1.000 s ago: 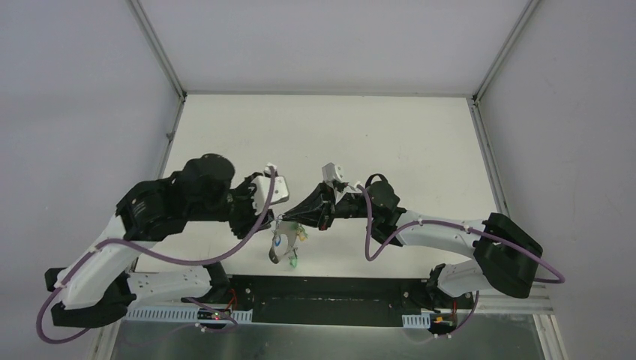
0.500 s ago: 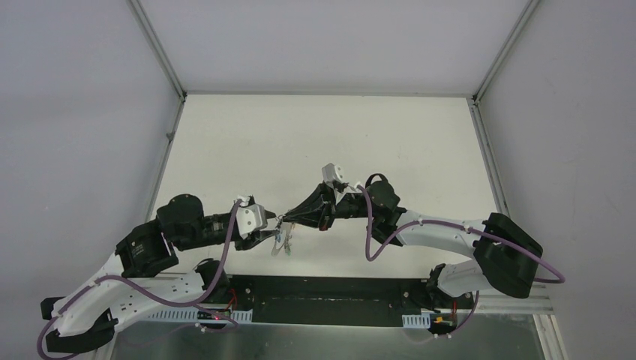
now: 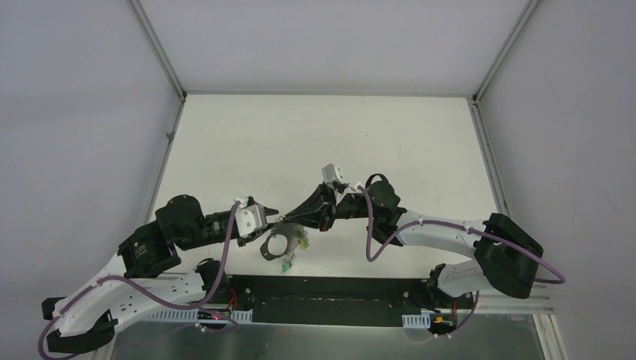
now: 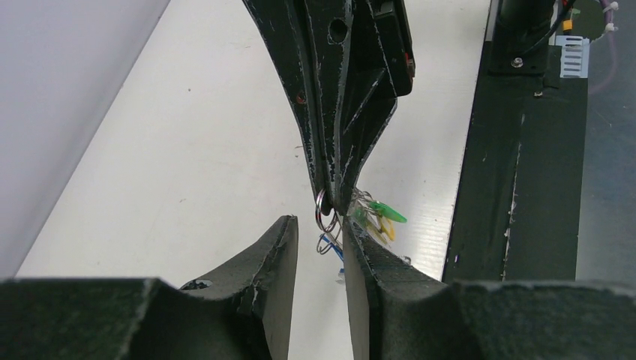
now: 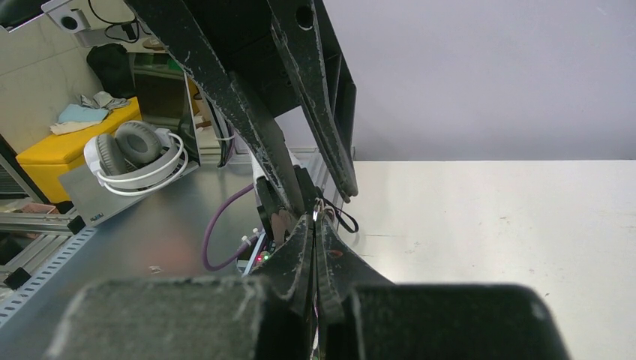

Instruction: Put the keys on the keyring

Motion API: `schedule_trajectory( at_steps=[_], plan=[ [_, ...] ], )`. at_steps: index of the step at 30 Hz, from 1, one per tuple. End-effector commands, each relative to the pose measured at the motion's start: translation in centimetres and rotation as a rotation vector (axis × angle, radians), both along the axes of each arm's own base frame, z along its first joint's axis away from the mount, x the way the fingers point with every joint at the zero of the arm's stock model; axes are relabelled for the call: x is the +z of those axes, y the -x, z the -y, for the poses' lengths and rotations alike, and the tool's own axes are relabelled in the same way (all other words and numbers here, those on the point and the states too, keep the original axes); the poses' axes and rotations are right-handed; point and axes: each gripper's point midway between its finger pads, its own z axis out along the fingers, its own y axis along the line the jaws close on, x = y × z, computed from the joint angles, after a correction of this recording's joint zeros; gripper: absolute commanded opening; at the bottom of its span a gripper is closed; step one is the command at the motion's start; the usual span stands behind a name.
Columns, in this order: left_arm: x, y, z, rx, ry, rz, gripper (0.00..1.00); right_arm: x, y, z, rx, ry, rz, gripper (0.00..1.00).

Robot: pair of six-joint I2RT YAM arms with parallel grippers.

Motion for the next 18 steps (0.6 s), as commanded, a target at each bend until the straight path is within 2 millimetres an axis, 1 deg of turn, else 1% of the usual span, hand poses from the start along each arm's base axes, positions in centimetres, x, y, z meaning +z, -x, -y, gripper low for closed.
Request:
schedule_trajectory(
  at_steps=[1,5,8,10,13,15,18],
  plan=[
    [1.1,-0.5,-0.3,0.021,0.012,0.058,0.31,4.2,1.1,1.0,0.021,-0.129,0.076,0.0],
    [1.7,-0.6,-0.8,0.034,0.015,0.082,0.39,4.2,1.1,1.0,0.021,-0.127,0.074,0.0],
    [2.2,-0.6,-1.3,0.044,0.023,0.109,0.4,4.1,1.1,1.0,0.021,-0.126,0.072,0.0],
    [2.4,-0.6,-1.7,0.053,0.024,0.12,0.37,4.1,1.1,1.0,0.021,-0.125,0.073,0.0],
    [2.0,-0.7,-2.0,0.063,0.01,0.121,0.33,4.2,1.0,1.0,0.019,-0.126,0.072,0.0],
    [1.8,-0.6,-2.0,0.059,0.007,0.115,0.32,4.1,1.1,1.0,0.02,-0.125,0.071,0.0],
    [1.5,-0.4,-1.7,0.043,0.0,0.11,0.28,4.1,1.1,1.0,0.02,-0.126,0.072,0.0]
  ],
)
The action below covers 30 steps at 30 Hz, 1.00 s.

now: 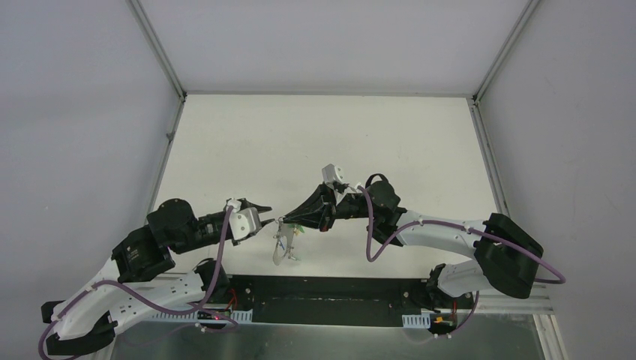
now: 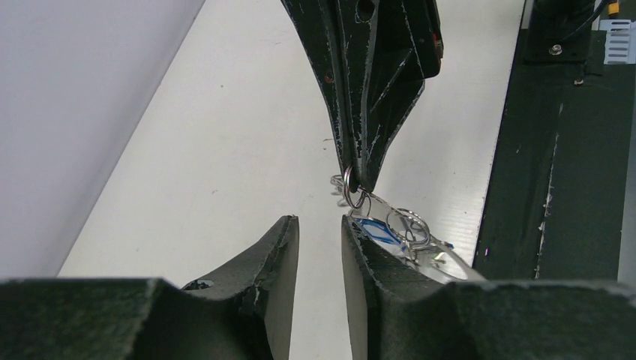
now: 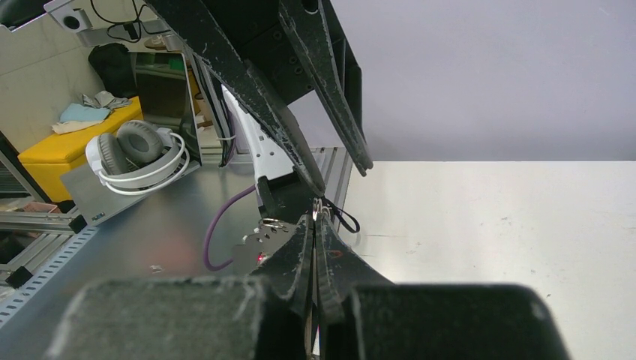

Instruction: Put the keys on the keyring

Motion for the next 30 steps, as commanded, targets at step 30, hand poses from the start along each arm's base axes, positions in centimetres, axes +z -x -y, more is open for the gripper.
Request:
schedule_trajectory(
  at_steps=[30],
  plan=[
    [-3.4,0.6,1.3,-0.082,-0.129,-0.047,0.25,4.5,1.0,1.3,0.003,-0.137,0.078,0.0]
  ],
)
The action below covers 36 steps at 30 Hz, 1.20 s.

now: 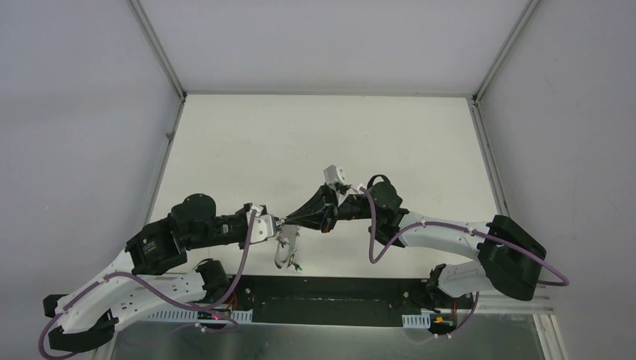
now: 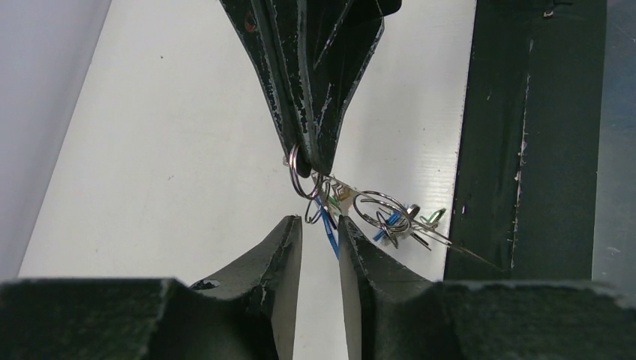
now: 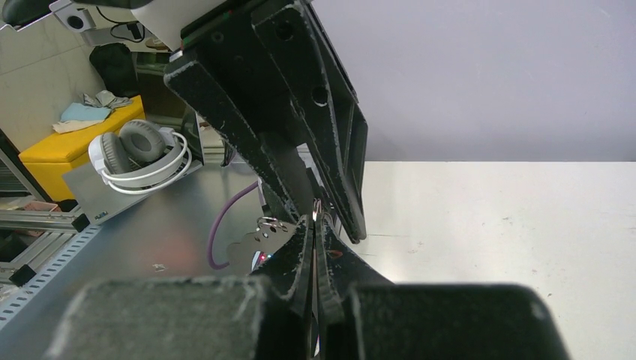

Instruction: Put the keys on the keyring

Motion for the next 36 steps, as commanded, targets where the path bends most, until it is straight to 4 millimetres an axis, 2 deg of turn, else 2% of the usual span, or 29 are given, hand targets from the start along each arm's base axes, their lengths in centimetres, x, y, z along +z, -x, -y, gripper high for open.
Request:
schedule_trajectory(
  at_steps=[1,3,6,14,19,22,25,32,36],
  plan=[
    [0.8,0.2,-0.3,0.002,0.03,0.021,0.24,4.4,0.8,0.9,0.005,-0.135,0.074,0.0],
    [1.1,0.4,-0.2,-0.008,0.037,0.016,0.25,4.3,0.7,0.8,0.004,-0.134,0.072,0.0],
    [1.8,0.4,-0.2,-0.007,0.052,0.024,0.32,4.4,0.7,0.8,0.006,-0.134,0.072,0.0],
    [3.3,0.4,0.0,-0.011,0.1,0.046,0.26,4.3,0.7,0.7,0.009,-0.132,0.067,0.0],
    [4.1,0.0,-0.1,0.012,0.124,0.066,0.34,4.4,0.8,0.7,0.012,-0.133,0.069,0.0],
    [4.3,-0.1,-0.2,0.018,0.128,0.073,0.34,4.4,0.8,0.7,0.013,-0.132,0.069,0.0],
    [4.5,0.0,-0.2,0.013,0.133,0.075,0.29,4.4,0.7,0.7,0.012,-0.132,0.07,0.0],
    [4.2,0.1,0.2,-0.006,0.123,0.066,0.02,4.4,0.8,0.6,0.015,-0.133,0.07,0.0],
    [3.8,0.4,0.6,-0.031,0.113,0.053,0.0,4.5,0.7,0.6,0.01,-0.138,0.07,0.0]
  ],
)
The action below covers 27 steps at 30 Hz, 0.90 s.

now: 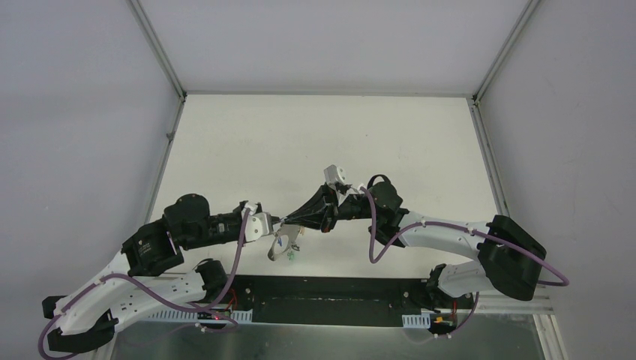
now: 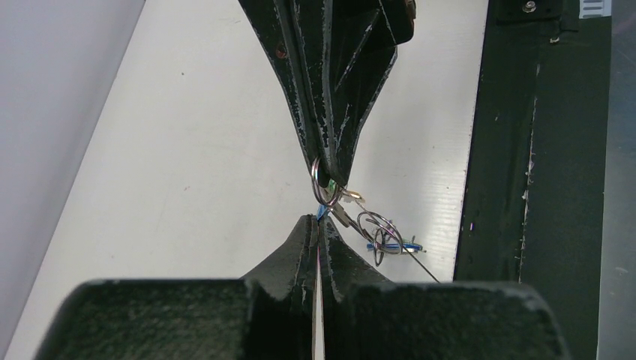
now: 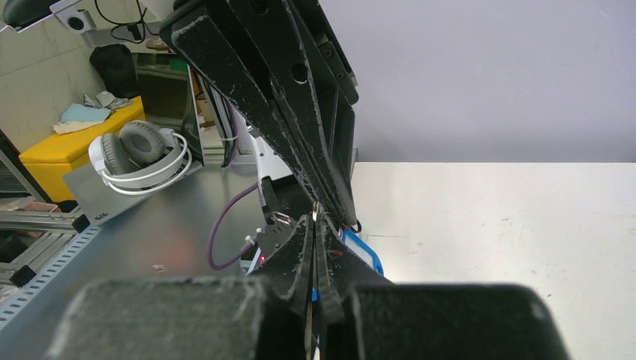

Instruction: Put the keys on the keyring

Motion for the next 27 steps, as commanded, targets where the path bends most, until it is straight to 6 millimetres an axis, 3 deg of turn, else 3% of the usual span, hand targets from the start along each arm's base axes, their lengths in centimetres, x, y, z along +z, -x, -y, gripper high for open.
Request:
schedule_trajectory(
  at_steps=[1,13,24,25,27],
  plan=[
    [1.8,0.6,1.0,-0.056,0.052,0.014,0.0,4.4,0.6,0.6,0.008,-0.139,0.07,0.0],
    [0.5,-0.2,3.2,-0.094,0.004,0.001,0.0,4.8,0.8,0.6,0.025,-0.156,0.069,0.0],
    [3.5,-1.0,3.3,-0.047,0.171,0.101,0.0,4.4,1.2,0.8,0.042,-0.154,0.073,0.0],
    [3.7,-1.0,3.1,-0.042,0.176,0.104,0.01,4.5,1.2,0.8,0.039,-0.156,0.075,0.0],
    [3.9,-1.0,2.7,-0.031,0.188,0.112,0.16,4.6,1.2,0.9,0.036,-0.159,0.077,0.0]
  ],
)
